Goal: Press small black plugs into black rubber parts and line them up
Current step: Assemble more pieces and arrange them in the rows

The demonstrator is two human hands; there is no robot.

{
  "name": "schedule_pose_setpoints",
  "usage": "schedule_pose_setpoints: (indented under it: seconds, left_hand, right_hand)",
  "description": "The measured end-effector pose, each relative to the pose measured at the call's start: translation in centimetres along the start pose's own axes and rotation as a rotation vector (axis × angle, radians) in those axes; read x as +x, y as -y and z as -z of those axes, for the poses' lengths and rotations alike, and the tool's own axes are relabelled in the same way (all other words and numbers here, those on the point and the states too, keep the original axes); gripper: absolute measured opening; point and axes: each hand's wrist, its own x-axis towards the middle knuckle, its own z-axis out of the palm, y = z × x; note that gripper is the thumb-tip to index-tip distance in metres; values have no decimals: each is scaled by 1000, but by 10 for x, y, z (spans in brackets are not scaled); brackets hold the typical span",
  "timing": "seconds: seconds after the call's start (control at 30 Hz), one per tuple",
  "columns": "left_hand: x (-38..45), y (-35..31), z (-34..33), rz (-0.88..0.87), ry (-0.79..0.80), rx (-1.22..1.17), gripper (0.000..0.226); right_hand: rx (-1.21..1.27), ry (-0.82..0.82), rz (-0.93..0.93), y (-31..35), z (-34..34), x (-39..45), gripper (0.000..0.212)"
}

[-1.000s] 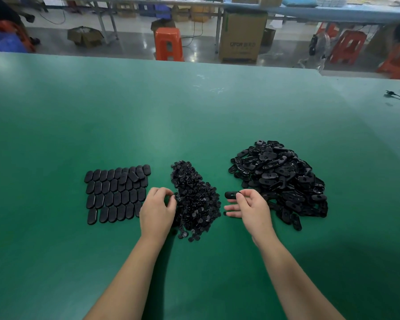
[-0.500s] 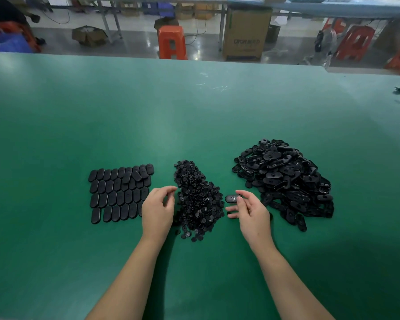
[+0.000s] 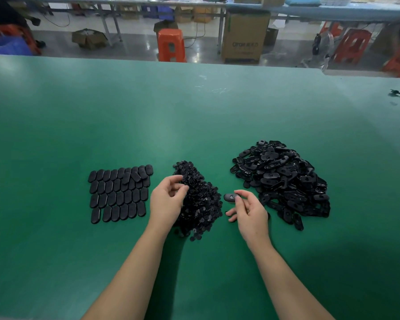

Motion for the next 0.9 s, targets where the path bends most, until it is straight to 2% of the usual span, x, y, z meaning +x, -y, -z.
schedule_pose_setpoints:
  seconds: [0.1, 0.23, 0.63, 0.9]
  left_hand:
    - [-4, -12, -16, 101, 87, -186, 9]
    - [-10, -22, -35, 172, 148, -263, 9]
    - [-21, -24, -75, 192, 219, -53, 6]
    - [-22, -24, -84, 114, 205, 195, 15]
  right_hand:
    - [52, 4, -14, 4, 0, -2, 15]
    - [96, 6, -25, 6, 1, -3, 12]
    - [37, 4, -6, -3, 0, 2, 24]
    - [19, 17, 27, -3, 1, 3, 31]
